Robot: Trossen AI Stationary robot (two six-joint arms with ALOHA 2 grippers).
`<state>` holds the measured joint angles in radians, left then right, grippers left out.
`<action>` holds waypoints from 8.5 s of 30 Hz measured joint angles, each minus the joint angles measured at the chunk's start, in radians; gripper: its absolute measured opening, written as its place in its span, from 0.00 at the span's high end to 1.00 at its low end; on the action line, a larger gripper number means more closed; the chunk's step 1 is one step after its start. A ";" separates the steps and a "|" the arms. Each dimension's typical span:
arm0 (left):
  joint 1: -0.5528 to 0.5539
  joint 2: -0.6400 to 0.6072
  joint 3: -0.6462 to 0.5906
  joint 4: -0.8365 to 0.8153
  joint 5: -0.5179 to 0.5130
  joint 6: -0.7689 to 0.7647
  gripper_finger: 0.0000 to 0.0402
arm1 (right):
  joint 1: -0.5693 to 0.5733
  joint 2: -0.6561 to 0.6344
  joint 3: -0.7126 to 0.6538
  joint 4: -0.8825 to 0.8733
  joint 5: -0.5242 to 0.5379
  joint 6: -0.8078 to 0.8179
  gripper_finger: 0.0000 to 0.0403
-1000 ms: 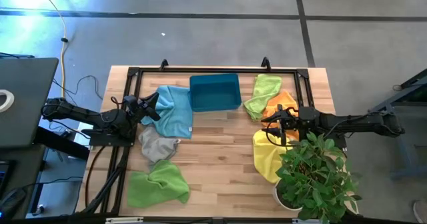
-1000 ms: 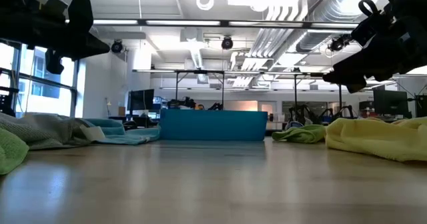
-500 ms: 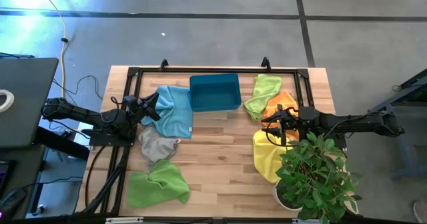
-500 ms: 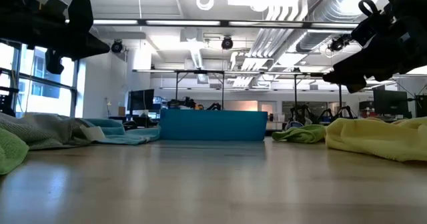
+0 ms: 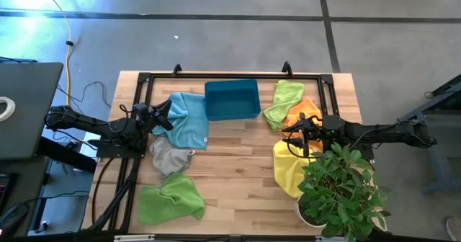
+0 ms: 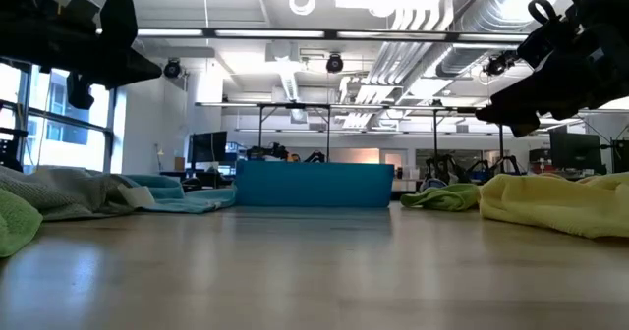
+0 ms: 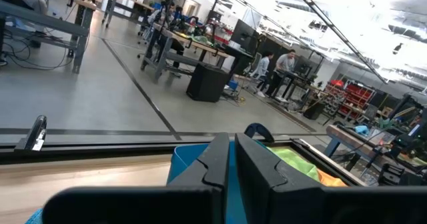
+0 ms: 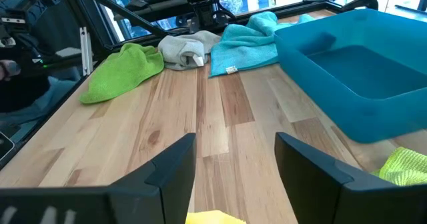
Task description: Fold microfiber towels
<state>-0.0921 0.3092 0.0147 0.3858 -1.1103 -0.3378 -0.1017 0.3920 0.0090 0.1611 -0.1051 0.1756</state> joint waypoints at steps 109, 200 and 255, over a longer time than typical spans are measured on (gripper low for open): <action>0.000 0.408 0.317 0.225 0.413 0.463 0.96 | -0.001 0.318 0.347 0.142 0.271 -0.045 0.51; 0.012 1.394 0.685 -0.177 0.937 -0.025 0.96 | -0.002 0.809 0.424 0.172 0.159 -0.027 0.51; 0.037 1.667 1.202 -0.355 0.914 0.252 0.96 | 0.072 1.093 0.424 0.390 0.120 -0.027 0.51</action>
<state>-0.0551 1.9766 1.2166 0.0304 -0.1961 -0.0862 -0.0292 1.4849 0.4328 0.5507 0.0151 0.1488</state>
